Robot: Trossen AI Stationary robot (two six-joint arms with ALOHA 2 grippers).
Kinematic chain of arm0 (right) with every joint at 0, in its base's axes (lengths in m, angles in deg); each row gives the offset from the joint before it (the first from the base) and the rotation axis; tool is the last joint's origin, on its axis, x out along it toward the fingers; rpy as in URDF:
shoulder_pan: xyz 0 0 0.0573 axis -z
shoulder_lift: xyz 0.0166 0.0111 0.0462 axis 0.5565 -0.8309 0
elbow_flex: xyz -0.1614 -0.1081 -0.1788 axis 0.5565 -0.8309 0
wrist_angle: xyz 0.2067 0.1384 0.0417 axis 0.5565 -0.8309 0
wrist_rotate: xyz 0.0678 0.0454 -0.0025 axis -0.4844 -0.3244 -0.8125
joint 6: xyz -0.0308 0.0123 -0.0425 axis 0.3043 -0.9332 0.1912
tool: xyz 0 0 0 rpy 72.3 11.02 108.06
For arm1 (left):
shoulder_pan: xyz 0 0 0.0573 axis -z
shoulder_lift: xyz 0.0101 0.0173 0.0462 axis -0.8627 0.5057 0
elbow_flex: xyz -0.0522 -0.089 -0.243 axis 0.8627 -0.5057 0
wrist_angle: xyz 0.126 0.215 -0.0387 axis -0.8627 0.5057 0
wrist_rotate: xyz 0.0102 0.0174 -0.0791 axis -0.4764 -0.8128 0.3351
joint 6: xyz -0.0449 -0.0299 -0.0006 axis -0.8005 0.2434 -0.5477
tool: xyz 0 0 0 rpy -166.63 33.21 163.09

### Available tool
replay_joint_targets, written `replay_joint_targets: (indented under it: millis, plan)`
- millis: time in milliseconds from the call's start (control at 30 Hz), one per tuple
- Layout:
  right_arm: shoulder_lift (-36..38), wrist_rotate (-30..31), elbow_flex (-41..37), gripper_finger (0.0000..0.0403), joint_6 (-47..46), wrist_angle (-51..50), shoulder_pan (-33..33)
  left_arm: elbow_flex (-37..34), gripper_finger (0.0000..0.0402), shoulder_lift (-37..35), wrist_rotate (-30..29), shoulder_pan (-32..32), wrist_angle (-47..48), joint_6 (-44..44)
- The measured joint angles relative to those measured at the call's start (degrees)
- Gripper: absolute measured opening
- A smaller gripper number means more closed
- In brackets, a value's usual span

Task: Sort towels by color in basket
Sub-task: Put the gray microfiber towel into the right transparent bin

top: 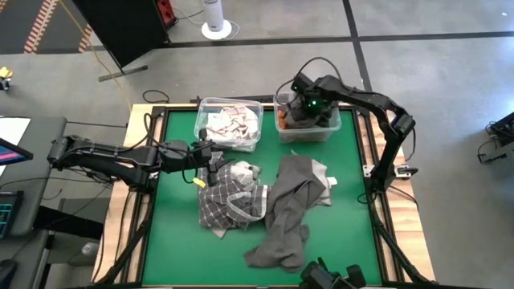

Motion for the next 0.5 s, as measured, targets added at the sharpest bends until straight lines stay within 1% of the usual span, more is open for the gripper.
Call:
replay_joint_targets:
  millis: [200,233,367,500]
  plan:
    - [0.2,-0.1,-8.6,0.0021,-1.4,7.0,1.1,0.0,0.0169,0.0,0.0,0.0,-0.3,-0.1]
    - [0.2,-1.0,-9.7,0.0021,-1.7,8.4,1.2,0.0,0.0169,0.0,0.0,0.0,-0.5,-0.1]
    - [-0.1,-2.9,-12.4,0.0021,-1.4,11.0,1.3,0.0,0.0169,0.0,0.0,0.0,-1.1,0.0]
    - [0.0,-3.9,-13.1,0.0021,-1.3,12.3,0.9,0.0,0.0169,0.0,0.0,0.0,-1.2,0.5]
